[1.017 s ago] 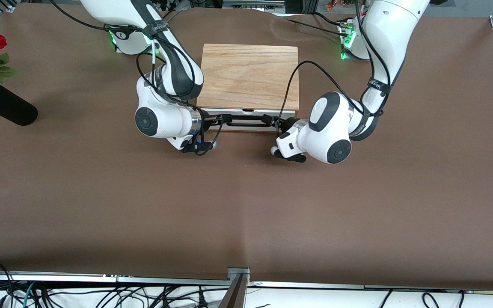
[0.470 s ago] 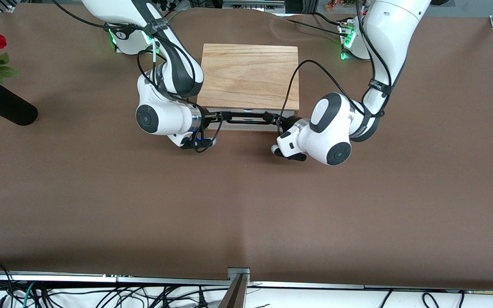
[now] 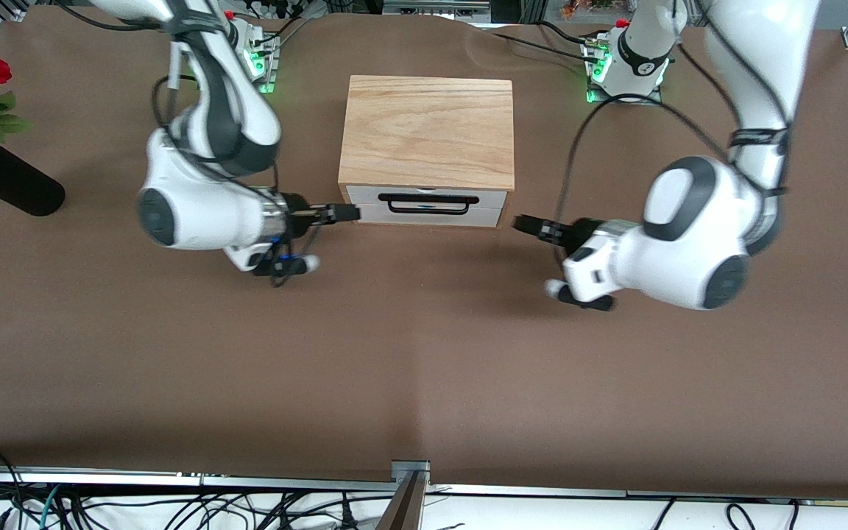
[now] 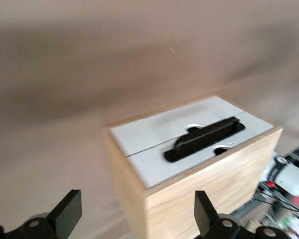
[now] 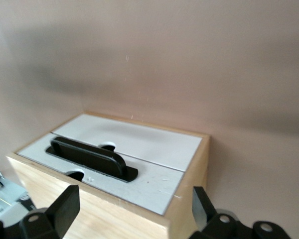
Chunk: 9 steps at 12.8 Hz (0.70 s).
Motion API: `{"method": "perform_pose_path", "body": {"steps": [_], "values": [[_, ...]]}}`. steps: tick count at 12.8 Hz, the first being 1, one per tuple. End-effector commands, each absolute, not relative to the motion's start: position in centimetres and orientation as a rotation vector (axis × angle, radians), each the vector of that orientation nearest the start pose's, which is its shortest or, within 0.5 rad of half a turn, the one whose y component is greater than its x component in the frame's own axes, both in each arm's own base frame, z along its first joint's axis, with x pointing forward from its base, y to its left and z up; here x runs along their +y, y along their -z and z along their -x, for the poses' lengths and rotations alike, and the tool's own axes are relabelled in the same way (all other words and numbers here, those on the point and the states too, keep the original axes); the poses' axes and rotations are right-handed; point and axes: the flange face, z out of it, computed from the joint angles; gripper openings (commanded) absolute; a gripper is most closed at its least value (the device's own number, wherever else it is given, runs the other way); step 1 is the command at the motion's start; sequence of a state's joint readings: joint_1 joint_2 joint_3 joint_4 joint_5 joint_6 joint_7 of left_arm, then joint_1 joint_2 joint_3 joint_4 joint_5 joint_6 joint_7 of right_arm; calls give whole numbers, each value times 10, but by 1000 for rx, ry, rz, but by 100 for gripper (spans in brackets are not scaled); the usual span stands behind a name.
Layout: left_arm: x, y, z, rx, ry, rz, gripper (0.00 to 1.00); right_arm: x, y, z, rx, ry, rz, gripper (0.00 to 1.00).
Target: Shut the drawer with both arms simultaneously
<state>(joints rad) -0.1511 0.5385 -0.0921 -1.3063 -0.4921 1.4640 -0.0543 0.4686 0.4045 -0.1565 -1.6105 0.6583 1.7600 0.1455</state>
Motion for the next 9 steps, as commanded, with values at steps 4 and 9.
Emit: {"method": "perform_pose_path", "body": {"steps": [4,9], "values": [[-128,-528,-625,250,-363,3131,100,181,-459,-622,-50,-183,3008,100],[-76,-587,-573,143,-82,3068,100,120,-545,-615,-29,-73,3052,100]]}}
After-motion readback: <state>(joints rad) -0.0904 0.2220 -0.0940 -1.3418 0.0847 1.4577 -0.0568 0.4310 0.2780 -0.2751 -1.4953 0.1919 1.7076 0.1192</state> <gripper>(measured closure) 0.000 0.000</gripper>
